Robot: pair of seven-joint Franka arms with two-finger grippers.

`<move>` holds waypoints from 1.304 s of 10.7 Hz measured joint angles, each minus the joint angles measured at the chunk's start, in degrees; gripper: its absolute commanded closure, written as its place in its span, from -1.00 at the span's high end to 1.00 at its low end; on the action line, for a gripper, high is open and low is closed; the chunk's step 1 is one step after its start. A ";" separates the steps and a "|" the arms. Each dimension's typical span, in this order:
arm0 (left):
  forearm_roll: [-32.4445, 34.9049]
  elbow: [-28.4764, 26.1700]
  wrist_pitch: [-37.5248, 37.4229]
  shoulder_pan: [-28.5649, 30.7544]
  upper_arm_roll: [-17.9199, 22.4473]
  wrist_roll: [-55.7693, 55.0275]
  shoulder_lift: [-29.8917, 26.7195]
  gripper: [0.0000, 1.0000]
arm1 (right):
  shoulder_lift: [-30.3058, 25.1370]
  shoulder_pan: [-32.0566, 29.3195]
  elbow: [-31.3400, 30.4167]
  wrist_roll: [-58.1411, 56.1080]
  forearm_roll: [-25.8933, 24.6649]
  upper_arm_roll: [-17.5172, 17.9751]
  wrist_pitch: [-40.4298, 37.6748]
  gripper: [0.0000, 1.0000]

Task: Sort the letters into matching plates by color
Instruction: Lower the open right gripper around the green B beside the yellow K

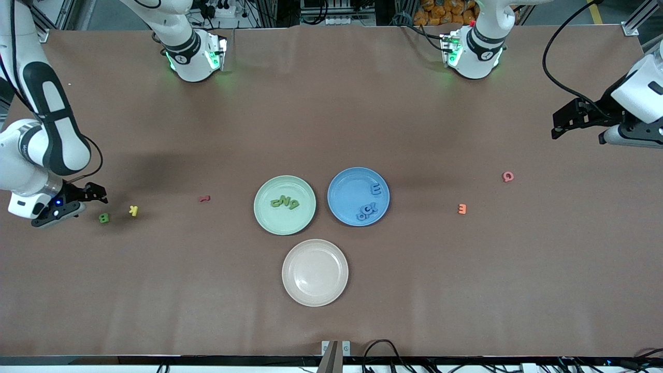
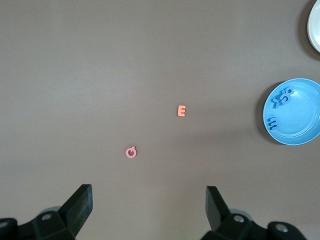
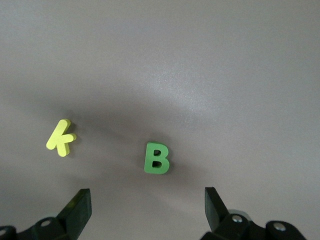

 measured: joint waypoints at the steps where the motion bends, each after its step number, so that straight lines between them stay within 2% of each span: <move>1: -0.08 0.05 -0.45 0.00 0.02 -0.37 0.03 1.00 | 0.71 0.00 -0.10 0.00 0.25 0.03 1.15 1.00; 6: -0.89 -0.67 -1.64 0.00 -0.34 -2.62 0.44 1.00 | 3.41 0.45 0.61 0.00 1.48 0.27 4.54 1.00; 9: -0.91 -1.60 0.33 0.12 -0.41 -2.67 0.31 1.00 | 5.62 1.61 1.55 0.00 3.48 0.42 7.67 1.00; 14: -0.91 -1.65 2.24 0.21 -0.43 -2.76 0.11 1.00 | 6.94 1.67 1.71 0.01 3.68 0.25 8.68 1.00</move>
